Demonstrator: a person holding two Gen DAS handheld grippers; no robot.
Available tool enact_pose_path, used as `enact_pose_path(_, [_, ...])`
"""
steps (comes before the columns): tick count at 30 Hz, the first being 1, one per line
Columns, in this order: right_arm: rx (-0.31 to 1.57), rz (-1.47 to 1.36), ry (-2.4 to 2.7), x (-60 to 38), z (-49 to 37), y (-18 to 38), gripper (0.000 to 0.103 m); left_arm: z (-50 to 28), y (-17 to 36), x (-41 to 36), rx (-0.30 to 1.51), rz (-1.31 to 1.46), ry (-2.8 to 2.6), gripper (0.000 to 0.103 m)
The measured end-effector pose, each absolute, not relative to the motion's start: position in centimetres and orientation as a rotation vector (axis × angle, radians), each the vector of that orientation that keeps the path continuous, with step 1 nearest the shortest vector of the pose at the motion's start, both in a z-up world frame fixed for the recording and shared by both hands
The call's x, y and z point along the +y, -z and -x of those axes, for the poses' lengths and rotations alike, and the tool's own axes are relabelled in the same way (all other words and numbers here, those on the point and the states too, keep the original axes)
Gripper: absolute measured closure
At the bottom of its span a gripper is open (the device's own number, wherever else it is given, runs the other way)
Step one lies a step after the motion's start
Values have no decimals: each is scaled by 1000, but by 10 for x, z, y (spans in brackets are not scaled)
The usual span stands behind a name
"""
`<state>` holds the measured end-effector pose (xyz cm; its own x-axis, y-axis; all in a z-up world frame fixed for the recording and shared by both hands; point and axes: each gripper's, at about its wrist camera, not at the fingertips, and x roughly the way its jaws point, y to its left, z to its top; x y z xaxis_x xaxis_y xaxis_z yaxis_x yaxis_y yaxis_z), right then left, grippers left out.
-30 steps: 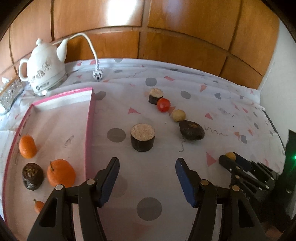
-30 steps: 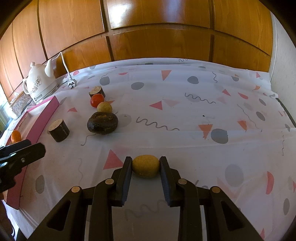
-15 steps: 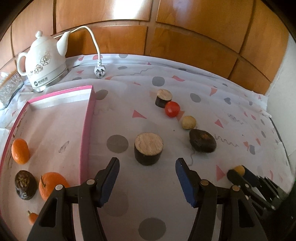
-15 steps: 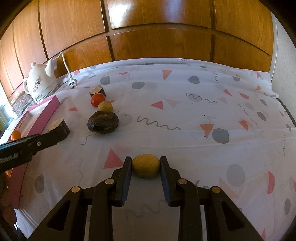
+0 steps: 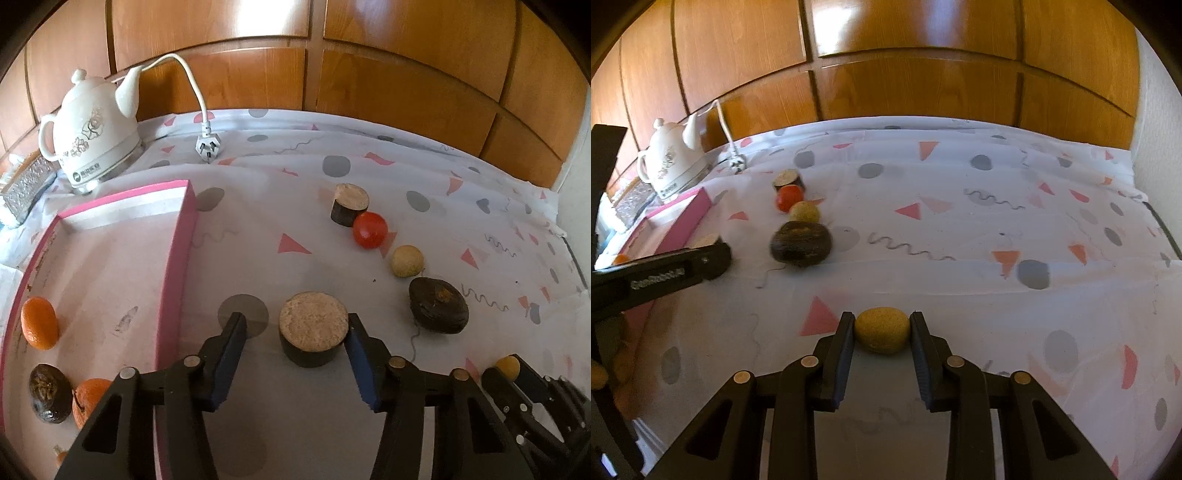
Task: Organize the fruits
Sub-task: 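Grasp the wooden log stump with the left tool, then release the log stump into the tray with the left tool while the right tool holds the potato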
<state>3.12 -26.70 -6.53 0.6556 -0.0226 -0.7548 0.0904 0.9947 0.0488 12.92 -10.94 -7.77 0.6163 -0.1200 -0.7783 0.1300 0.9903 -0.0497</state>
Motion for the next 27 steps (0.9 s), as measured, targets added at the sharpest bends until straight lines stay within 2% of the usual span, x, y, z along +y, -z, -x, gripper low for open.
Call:
enact_pose_path(2, [856, -82, 46, -261, -35, 64, 73, -127, 77, -112, 876, -40, 156, 68])
enact_pose_path(20, [881, -32, 11, -232, -63, 69, 73, -92, 76, -117, 871, -49, 215, 68])
enact_pose_path(27, [875, -28, 13, -232, -63, 69, 73, -69, 56, -111, 831, -29, 237, 68])
